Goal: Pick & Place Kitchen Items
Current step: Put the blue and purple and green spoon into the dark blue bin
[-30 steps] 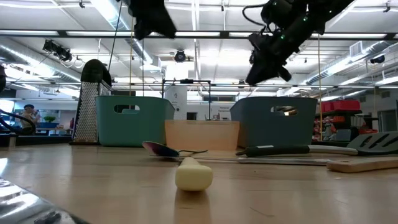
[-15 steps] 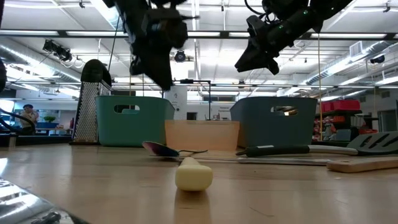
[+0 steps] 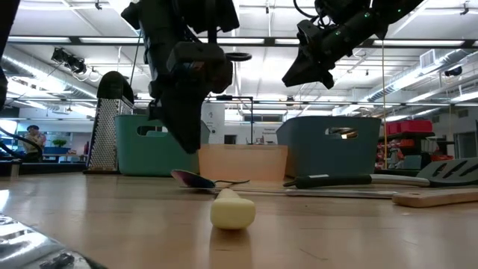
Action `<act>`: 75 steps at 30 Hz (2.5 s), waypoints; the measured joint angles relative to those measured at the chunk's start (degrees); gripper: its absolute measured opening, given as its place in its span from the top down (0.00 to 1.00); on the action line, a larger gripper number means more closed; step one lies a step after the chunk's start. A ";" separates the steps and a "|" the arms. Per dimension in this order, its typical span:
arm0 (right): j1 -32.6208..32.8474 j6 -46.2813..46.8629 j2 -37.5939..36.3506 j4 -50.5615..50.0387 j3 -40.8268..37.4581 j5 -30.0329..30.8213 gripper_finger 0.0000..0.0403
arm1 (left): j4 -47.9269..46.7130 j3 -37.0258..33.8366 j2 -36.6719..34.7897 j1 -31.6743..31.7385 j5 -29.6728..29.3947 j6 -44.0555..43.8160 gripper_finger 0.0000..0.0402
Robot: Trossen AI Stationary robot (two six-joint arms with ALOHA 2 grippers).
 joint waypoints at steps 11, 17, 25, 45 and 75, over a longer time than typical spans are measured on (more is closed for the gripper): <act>0.00 -1.24 0.02 -0.11 0.00 0.01 0.78 | 5.90 0.07 2.41 -3.44 -1.46 -5.47 0.82; 0.00 -1.27 0.02 -0.43 0.00 0.02 0.78 | 6.99 0.04 4.45 -3.28 -1.77 -7.85 0.73; 0.01 -1.27 0.04 -1.42 0.00 0.02 0.78 | 8.84 0.07 4.49 -2.22 -5.39 -9.86 0.58; 0.16 -1.27 0.04 -1.91 0.02 0.02 0.78 | 9.45 0.04 6.32 0.09 -8.04 -12.09 0.55; 0.13 -1.27 0.04 -2.04 0.04 0.02 0.78 | 8.26 0.85 9.17 1.13 -6.16 -12.37 0.56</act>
